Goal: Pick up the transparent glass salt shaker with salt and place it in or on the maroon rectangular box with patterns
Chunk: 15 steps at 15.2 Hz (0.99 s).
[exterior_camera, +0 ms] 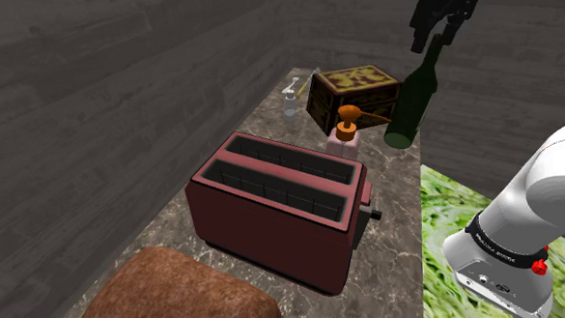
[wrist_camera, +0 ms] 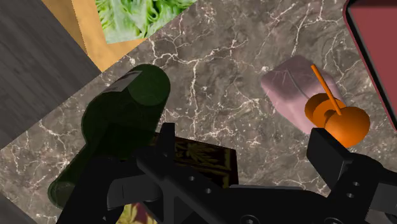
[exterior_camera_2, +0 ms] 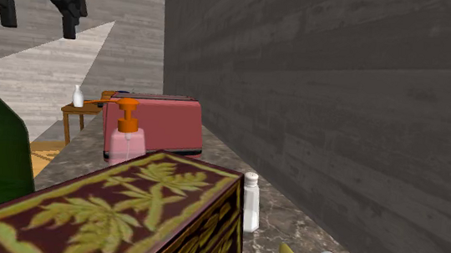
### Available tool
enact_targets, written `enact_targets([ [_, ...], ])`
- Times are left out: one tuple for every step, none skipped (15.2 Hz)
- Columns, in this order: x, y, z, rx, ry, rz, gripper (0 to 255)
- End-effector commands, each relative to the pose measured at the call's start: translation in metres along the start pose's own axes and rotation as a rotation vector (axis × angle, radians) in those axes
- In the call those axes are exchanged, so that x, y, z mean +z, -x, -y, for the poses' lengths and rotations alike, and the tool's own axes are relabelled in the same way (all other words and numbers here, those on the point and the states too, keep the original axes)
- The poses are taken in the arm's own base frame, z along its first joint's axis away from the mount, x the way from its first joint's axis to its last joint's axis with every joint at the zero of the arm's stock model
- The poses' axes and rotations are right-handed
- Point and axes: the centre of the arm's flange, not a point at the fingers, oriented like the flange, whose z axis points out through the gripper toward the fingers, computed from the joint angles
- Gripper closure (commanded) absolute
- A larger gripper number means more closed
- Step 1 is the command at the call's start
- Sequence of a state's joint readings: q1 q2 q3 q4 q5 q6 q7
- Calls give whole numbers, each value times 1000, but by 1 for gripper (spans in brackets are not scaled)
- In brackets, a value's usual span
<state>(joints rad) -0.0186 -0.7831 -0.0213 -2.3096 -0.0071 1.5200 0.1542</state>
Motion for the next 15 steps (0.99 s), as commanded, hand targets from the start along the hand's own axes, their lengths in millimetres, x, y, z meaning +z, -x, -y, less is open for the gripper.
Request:
enact_targets([
  [0, 0, 0, 0, 0, 0, 0],
  [6, -11, 2, -5, -2, 0, 0],
  [13, -23, 3, -10, -4, -1, 0],
  [19, -34, 5, -14, -6, -1, 0],
  [25, -45, 7, -19, -8, -2, 0],
  [32, -57, 9, -24, -10, -2, 0],
  [38, -68, 11, -29, -13, -3, 0],
  [45, -79, 13, -33, -15, -3, 0],
  [51, -90, 15, -38, -17, -4, 0],
  [57, -102, 17, -43, -19, -4, 0],
  [63, -113, 19, -48, -21, -5, 0],
  [70, -124, 22, -53, -23, -5, 0],
  [76, -135, 24, -57, -25, -6, 0],
  [82, -147, 26, -62, -27, -6, 0],
  [89, -158, 29, -67, -29, -7, 0],
])
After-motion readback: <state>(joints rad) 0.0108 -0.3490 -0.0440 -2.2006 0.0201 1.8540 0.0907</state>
